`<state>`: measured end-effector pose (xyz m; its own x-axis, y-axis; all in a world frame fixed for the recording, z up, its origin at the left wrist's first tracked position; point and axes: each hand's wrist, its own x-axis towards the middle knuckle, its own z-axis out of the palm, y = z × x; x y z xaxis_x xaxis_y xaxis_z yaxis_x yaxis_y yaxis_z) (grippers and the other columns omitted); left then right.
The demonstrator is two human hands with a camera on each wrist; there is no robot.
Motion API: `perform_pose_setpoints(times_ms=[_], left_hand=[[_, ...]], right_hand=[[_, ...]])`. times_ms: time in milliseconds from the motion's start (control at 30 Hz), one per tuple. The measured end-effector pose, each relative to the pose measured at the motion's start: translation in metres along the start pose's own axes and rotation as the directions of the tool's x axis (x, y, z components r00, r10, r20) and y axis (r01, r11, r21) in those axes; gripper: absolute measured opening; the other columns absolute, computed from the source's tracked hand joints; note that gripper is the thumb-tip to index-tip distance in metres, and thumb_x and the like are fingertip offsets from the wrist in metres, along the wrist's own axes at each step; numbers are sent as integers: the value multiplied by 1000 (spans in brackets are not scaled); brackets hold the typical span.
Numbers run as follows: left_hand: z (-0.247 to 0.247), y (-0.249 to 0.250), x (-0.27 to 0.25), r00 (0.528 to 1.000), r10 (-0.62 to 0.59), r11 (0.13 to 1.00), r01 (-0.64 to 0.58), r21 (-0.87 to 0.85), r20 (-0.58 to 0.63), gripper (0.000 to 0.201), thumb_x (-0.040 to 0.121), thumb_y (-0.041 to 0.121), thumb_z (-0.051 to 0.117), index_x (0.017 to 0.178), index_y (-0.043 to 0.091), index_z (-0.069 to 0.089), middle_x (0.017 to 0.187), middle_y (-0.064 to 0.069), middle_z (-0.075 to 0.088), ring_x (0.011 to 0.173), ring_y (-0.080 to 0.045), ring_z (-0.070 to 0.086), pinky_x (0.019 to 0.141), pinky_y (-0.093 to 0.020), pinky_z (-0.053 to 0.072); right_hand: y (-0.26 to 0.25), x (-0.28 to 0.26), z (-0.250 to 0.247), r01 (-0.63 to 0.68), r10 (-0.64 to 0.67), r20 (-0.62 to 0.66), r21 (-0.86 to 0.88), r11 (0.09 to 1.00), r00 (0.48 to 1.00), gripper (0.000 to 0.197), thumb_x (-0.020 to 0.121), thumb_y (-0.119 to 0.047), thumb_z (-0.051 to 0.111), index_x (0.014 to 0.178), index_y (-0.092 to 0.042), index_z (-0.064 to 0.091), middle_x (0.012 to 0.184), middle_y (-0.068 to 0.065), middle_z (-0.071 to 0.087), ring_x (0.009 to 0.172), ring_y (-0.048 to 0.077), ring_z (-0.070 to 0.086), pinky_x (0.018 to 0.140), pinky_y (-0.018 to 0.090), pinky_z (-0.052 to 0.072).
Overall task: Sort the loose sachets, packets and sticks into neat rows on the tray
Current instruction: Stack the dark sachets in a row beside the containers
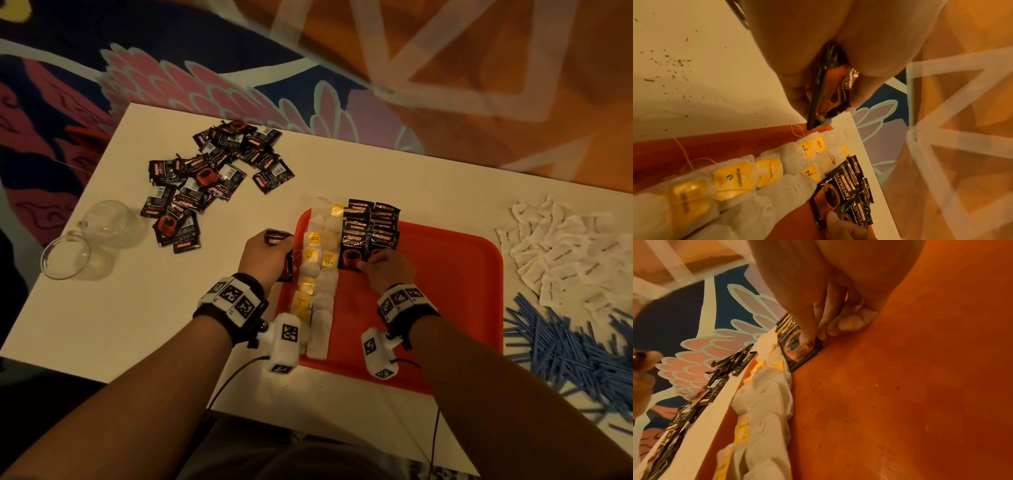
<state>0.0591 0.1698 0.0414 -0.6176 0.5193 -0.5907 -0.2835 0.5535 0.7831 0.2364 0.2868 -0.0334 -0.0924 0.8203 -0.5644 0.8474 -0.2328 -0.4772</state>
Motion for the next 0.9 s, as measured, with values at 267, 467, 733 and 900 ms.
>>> perform_pose_setpoints(times_ms=[267, 467, 733, 900], left_hand=[[9, 7, -11, 987, 157, 987, -156, -39, 28, 8, 87, 17, 75, 88, 24, 71, 88, -1, 74, 84, -20, 70, 85, -47, 59], [27, 13, -23, 977, 185, 974, -169, -152, 102, 12, 85, 11, 76, 94, 19, 72, 94, -8, 75, 88, -21, 71, 76, -37, 59], [19, 13, -30, 947, 198, 970, -152, -189, 253, 18, 97, 9, 58, 98, 20, 73, 106, -15, 71, 85, -19, 70, 68, -31, 58], [23, 15, -30, 959, 176, 971, -133, -197, 222, 15, 92, 6, 65, 97, 20, 70, 111, -17, 69, 82, -22, 70, 68, -32, 55]], right_hand=[[-14, -28, -14, 177, -182, 21, 159, 971, 983, 21, 85, -43, 71, 89, -24, 65, 98, -8, 67, 85, 4, 57, 65, 18, 43], [-45, -69, -11, 438, -537, 178, 398, 806, 825, 21, 83, -24, 77, 69, -33, 63, 74, -13, 66, 75, 2, 64, 73, 22, 52], [-36, -75, -26, 530, -591, 109, 338, 778, 799, 9, 81, -12, 78, 89, -8, 76, 67, -18, 61, 58, -15, 56, 56, 4, 41], [-36, -84, -25, 528, -577, 86, 313, 790, 812, 10, 81, -15, 79, 89, -11, 77, 77, -4, 71, 64, -5, 59, 62, 8, 46]])
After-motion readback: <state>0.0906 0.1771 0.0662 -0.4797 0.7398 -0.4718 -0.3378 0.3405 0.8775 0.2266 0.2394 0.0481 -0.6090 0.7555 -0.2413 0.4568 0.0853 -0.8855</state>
